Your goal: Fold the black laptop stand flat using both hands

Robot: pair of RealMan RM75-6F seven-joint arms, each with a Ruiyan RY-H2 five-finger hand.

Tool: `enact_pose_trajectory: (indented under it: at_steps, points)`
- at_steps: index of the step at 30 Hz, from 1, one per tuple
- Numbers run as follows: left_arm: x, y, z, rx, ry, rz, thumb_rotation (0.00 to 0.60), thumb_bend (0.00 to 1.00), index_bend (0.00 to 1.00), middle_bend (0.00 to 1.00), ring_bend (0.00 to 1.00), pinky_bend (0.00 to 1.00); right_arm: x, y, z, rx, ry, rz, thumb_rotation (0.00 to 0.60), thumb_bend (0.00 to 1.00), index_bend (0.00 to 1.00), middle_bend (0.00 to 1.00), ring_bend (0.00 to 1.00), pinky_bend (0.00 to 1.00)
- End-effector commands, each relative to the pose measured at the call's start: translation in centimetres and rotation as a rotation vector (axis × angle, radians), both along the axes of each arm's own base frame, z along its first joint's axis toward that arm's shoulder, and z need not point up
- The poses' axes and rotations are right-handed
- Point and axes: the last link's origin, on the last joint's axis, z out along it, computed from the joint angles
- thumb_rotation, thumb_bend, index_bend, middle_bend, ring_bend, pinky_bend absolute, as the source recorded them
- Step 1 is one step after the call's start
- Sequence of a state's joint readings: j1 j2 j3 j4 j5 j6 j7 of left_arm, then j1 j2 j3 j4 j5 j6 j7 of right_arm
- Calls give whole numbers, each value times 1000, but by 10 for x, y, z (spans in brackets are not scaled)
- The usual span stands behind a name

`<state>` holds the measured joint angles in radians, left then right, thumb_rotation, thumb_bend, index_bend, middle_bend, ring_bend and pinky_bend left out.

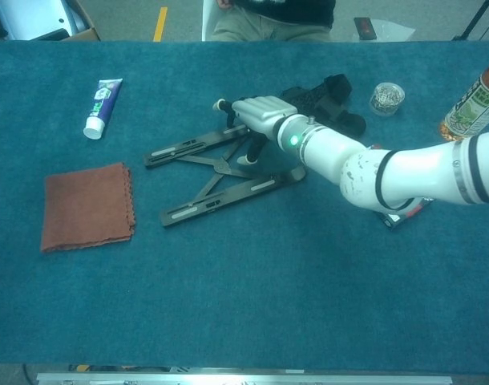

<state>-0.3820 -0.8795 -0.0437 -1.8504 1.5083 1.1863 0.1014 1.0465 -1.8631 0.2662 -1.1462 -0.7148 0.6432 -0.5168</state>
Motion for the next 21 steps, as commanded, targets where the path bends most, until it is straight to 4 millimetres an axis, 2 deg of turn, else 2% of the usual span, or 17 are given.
enact_pose_trajectory:
  at_steps: [1, 14, 18, 21]
  points:
    - [0, 0, -1, -3, 1, -1, 600, 283, 28, 0, 0, 0, -7, 10, 9, 33, 6, -7, 600, 206, 0, 285, 0, 46]
    - [0, -1, -5, -17, 3, -10, 600, 283, 28, 0, 0, 0, -29, 53, 49, 157, -4, -73, 600, 205, 0, 285, 0, 46]
    - [0, -1, -5, -17, 4, -12, 600, 283, 28, 0, 0, 0, -21, 61, 65, 127, -77, -48, 600, 206, 0, 283, 0, 46]
    - [1, 0, -6, -20, 2, -17, 600, 283, 28, 0, 0, 1, -11, 65, 62, 94, -127, 0, 600, 206, 0, 272, 0, 46]
